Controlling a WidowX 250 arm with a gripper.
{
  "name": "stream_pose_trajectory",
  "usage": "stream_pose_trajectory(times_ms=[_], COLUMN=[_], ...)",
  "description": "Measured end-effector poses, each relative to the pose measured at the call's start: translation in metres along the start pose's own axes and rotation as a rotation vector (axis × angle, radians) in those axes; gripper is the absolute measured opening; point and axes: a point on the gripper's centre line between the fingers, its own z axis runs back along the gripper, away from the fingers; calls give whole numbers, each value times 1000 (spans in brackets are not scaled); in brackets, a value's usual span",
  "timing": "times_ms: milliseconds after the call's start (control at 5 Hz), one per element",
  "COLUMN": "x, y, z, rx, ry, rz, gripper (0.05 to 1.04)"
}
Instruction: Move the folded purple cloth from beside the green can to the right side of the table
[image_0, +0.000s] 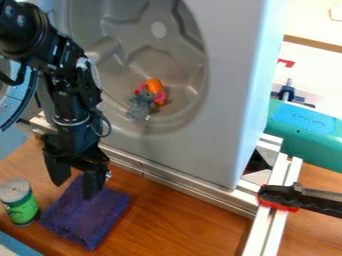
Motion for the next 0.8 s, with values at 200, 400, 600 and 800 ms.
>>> stream_pose_trajectory(times_ms=[200, 400, 600, 800], x=[-2, 7, 14, 21], y=[-1, 13, 23, 16], z=[-7, -9, -27, -39], rx=[-2, 90, 153, 190], ry=[20, -42, -21, 16], rz=[-2, 18, 82, 78], gripper=[1001, 1001, 1001, 1001])
